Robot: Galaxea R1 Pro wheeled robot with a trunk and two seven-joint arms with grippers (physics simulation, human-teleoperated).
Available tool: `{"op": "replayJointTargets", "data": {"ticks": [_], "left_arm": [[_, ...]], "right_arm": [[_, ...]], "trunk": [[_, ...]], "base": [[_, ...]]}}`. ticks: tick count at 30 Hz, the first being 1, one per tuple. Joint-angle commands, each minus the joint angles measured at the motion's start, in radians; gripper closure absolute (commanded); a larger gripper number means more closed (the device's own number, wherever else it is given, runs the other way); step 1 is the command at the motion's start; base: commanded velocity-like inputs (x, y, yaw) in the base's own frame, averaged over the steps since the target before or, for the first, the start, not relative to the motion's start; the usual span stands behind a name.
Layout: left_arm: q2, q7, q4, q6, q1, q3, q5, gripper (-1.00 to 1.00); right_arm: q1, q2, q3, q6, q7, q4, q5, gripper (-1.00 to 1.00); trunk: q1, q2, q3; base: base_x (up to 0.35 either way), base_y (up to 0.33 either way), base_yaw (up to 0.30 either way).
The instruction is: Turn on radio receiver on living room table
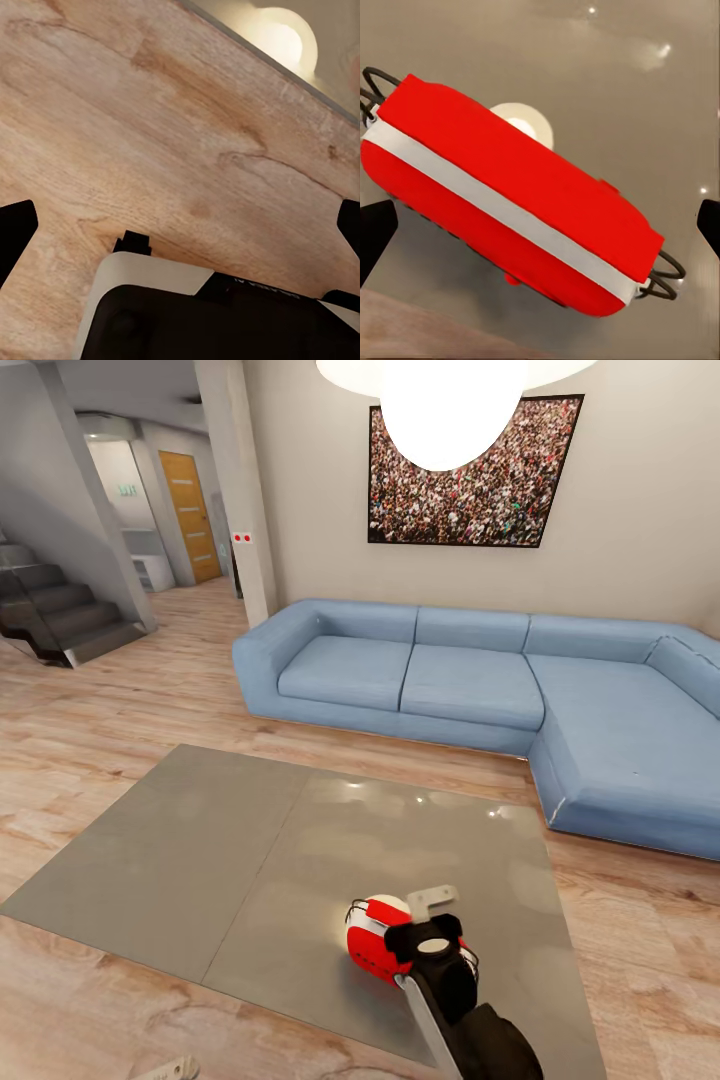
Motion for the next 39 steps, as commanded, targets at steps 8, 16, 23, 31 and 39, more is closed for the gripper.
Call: {"op": "replayJointTargets", "data": {"ticks": [8,16,23,31,39], "left_arm": [[0.0,0.0,0.0,0.0,0.0,0.0,-0.001,-1.0],[0.0,0.0,0.001,0.0,0.0,0.0,0.0,-1.0],[0.0,-0.001,0.001,0.0,0.0,-0.002,-0.001,-1.0],[0.0,0.0,0.002,0.0,0.0,-0.003,0.0,-1.0],[0.0,0.0,0.001,0.0,0.0,-0.002,-0.001,-1.0]], "right_arm": [[-0.023,-0.038,-0.119,0.0,0.055,0.028,0.008,-1.0],[-0.079,-0.042,-0.146,0.0,0.059,0.106,0.006,-1.0],[-0.124,-0.038,-0.097,-0.003,0.085,0.192,0.001,-1.0],[-0.125,-0.025,-0.027,-0.012,0.173,0.256,-0.001,-1.0],[-0.125,-0.004,-0.028,-0.013,0.181,0.269,0.0,-1.0]], "trunk": [[0.0,0.0,0.0],[0.0,0.0,0.0],[0.0,0.0,0.0],[0.0,0.0,0.0],[0.0,0.0,0.0]], "base": [[0.0,0.0,0.0],[0.0,0.0,0.0],[0.0,0.0,0.0],[0.0,0.0,0.0],[0.0,0.0,0.0]]}}
